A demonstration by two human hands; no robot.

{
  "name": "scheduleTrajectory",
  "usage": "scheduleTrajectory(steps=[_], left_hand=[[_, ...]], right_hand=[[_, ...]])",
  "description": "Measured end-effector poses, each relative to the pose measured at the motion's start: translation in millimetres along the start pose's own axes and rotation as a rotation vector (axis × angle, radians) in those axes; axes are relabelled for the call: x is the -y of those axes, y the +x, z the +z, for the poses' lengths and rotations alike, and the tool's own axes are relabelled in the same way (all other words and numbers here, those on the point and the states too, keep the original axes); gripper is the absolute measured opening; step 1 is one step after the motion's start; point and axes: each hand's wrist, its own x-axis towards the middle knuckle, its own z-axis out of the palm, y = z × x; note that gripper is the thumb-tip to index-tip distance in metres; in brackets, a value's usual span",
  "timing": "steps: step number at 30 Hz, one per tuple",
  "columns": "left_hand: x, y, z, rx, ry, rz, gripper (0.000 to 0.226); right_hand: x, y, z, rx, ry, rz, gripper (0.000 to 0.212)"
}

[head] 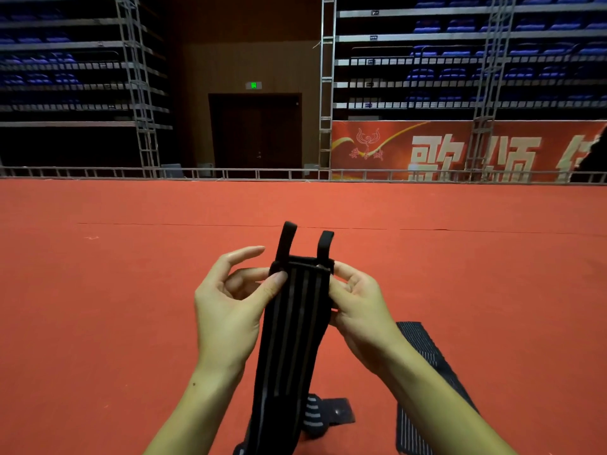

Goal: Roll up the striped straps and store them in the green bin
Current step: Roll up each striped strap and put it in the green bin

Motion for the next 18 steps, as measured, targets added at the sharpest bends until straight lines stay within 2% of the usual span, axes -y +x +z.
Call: scheduleTrajectory(steps=[5, 8, 10, 12, 16, 18], left_hand=[[4.7, 5.6, 4.3, -0.129, -0.019, 0.031, 0.036], [2.7, 8.9, 8.8, -0.147, -0.007, 0.063, 0.034], [1.2, 13.6, 8.2, -0.143, 0.032, 0.068, 0.039], [0.4, 16.2, 3.8, -0.096, 0.100, 0.042, 0.047], [-2.2, 9.9, 5.6, 0.173, 0.062, -0.086, 0.051], [-5.6, 11.6, 8.7, 0.183, 0.041, -0.070, 0.051]], right_hand=[[9.0, 1.9, 8.1, 0.053, 0.016, -0.022, 0.042], [12.9, 2.9, 12.1, 0.059, -0.054, -0.098, 0.037], [17.6, 5.9, 14.1, 0.020, -0.097, -0.144, 0.048], [27.8, 11.6, 14.5, -0.017, -0.078, -0.189, 0.051], [48.1, 28.5, 13.7, -0.077, -0.013, -0.248, 0.050], [52.5, 32.1, 14.8, -0.087, -0.013, -0.273, 0.051]])
